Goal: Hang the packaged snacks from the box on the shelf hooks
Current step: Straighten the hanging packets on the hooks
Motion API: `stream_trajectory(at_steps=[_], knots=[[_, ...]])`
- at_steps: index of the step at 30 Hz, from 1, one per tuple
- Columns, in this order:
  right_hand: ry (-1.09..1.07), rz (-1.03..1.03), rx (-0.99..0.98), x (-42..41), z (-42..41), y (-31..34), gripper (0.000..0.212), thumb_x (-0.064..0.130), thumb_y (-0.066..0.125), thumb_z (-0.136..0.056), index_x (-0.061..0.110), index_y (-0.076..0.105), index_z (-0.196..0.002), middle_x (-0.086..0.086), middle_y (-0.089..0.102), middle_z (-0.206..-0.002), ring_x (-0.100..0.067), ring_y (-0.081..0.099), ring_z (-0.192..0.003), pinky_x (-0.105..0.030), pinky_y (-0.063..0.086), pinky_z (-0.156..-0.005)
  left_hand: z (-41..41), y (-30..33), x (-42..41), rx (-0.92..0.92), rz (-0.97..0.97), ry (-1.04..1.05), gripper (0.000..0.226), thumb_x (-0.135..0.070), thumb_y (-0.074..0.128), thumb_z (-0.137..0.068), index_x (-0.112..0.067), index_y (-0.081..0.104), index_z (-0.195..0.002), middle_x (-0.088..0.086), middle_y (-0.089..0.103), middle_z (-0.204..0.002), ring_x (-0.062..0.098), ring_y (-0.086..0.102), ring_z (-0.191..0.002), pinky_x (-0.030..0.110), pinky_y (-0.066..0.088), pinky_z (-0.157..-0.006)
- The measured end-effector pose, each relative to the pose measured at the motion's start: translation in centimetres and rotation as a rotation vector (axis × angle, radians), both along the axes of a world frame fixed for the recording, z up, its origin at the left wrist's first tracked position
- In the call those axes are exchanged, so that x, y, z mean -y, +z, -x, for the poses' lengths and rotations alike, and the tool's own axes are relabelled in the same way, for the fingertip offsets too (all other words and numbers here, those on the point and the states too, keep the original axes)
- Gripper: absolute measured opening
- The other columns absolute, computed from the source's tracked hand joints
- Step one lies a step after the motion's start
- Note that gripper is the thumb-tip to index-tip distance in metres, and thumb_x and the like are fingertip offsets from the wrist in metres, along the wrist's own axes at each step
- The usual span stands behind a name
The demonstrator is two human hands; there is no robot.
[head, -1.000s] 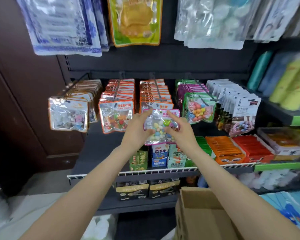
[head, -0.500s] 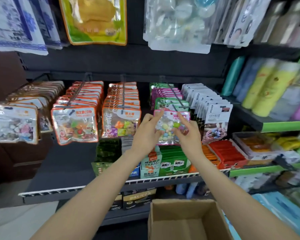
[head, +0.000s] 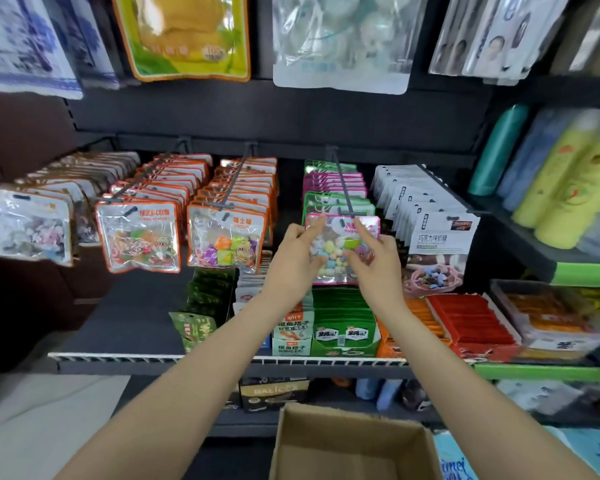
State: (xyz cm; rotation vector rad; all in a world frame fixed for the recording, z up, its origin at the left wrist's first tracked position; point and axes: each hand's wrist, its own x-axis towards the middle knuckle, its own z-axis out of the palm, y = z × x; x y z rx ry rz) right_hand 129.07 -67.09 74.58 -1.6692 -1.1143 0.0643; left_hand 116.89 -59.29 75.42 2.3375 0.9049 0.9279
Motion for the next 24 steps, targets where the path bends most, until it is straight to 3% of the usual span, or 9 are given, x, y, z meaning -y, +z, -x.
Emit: stream_trajectory(at_steps=[2, 4, 7, 10, 15, 19, 22, 24], knots=[[-0.006, 0.026, 0.014, -0.6, -0.2, 0.1, 0.059, 0.011, 0.06, -0.09, 0.032, 0.038, -0.14, 0.003, 0.034, -0.11, -0.004, 0.05, -0.08, -0.012, 0.04, -0.088, -0.6, 0.2, -0.2, -0.005, 0.012, 0.026, 0.072, -0.006, 0.06, -0.088, -0.033, 0.028, -0.146, -0.001, 0.038, -0.105, 0.007, 0.045, -0.063, 0.025, 0.049, -0.074], [-0.022, 0.071, 0.069, -1.0, -0.4, 0.1, 0.062, 0.01, 0.06, -0.09, 0.029, 0.035, -0.143, -0.001, 0.03, -0.121, -0.006, 0.047, -0.089, -0.012, 0.035, -0.091, -1.2, 0.2, -0.5, 0.001, 0.021, 0.05, 0.073, -0.003, 0.06, -0.086, -0.032, 0.028, -0.145, 0.002, 0.037, -0.112, 0.012, 0.05, -0.066, 0.031, 0.053, -0.072], [-0.059, 0.126, 0.143, -1.7, -0.5, -0.1, 0.069, 0.003, 0.062, -0.087, 0.024, 0.03, -0.144, -0.009, 0.024, -0.136, -0.013, 0.042, -0.111, -0.008, 0.028, -0.089, -2.3, 0.0, -0.8, -0.028, 0.008, 0.122, 0.08, -0.001, 0.065, -0.082, -0.033, 0.026, -0.143, 0.007, 0.026, -0.135, 0.025, 0.055, -0.097, 0.037, 0.055, -0.074], [-0.088, 0.141, 0.177, -2.4, -0.5, -0.3, 0.072, -0.003, 0.062, -0.084, 0.021, 0.029, -0.143, -0.011, 0.017, -0.143, -0.024, 0.029, -0.134, -0.018, 0.03, -0.098, -3.2, -0.3, -0.9, -0.033, 0.019, 0.165, 0.082, -0.001, 0.067, -0.08, -0.036, 0.024, -0.14, 0.008, 0.019, -0.143, 0.031, 0.047, -0.118, 0.04, 0.056, -0.076], [-0.114, 0.156, 0.271, -2.8, -0.8, -0.6, 0.073, -0.006, 0.061, -0.081, 0.021, 0.027, -0.14, -0.01, 0.013, -0.145, -0.026, 0.032, -0.133, -0.029, 0.046, -0.093, -3.6, -0.5, -1.2, 0.012, 0.063, 0.146, 0.081, 0.001, 0.067, -0.08, -0.037, 0.023, -0.136, 0.007, 0.028, -0.135, 0.027, 0.056, -0.105, 0.04, 0.057, -0.072], [-0.226, 0.223, 0.398, -2.4, -0.3, -0.4, 0.074, 0.004, 0.067, -0.08, 0.017, 0.026, -0.141, -0.015, 0.012, -0.148, -0.029, 0.029, -0.134, -0.035, 0.049, -0.09, -3.1, -0.2, -0.9, 0.032, 0.049, 0.123, 0.078, -0.002, 0.067, -0.08, -0.035, 0.026, -0.137, 0.007, 0.029, -0.134, 0.026, 0.057, -0.104, 0.042, 0.057, -0.074], [-0.284, 0.184, 0.475, -1.5, 0.7, -0.4, 0.069, 0.01, 0.071, -0.078, 0.013, 0.035, -0.137, -0.017, 0.022, -0.146, -0.031, 0.029, -0.133, -0.039, 0.045, -0.097, -1.7, 0.1, -0.3, 0.034, -0.016, 0.153, 0.074, -0.006, 0.067, -0.081, -0.032, 0.028, -0.138, 0.005, 0.03, -0.135, 0.023, 0.051, -0.112, 0.038, 0.056, -0.074], [-0.279, 0.132, 0.471, -0.5, 1.9, -0.5, 0.058, 0.011, 0.072, -0.078, 0.012, 0.045, -0.129, -0.017, 0.035, -0.136, -0.031, 0.037, -0.125, -0.039, 0.049, -0.091, -0.1, 0.2, 0.4, 0.034, -0.085, 0.179, 0.061, -0.011, 0.064, -0.085, -0.025, 0.035, -0.137, 0.004, 0.033, -0.135, 0.02, 0.047, -0.116, 0.028, 0.051, -0.074]])
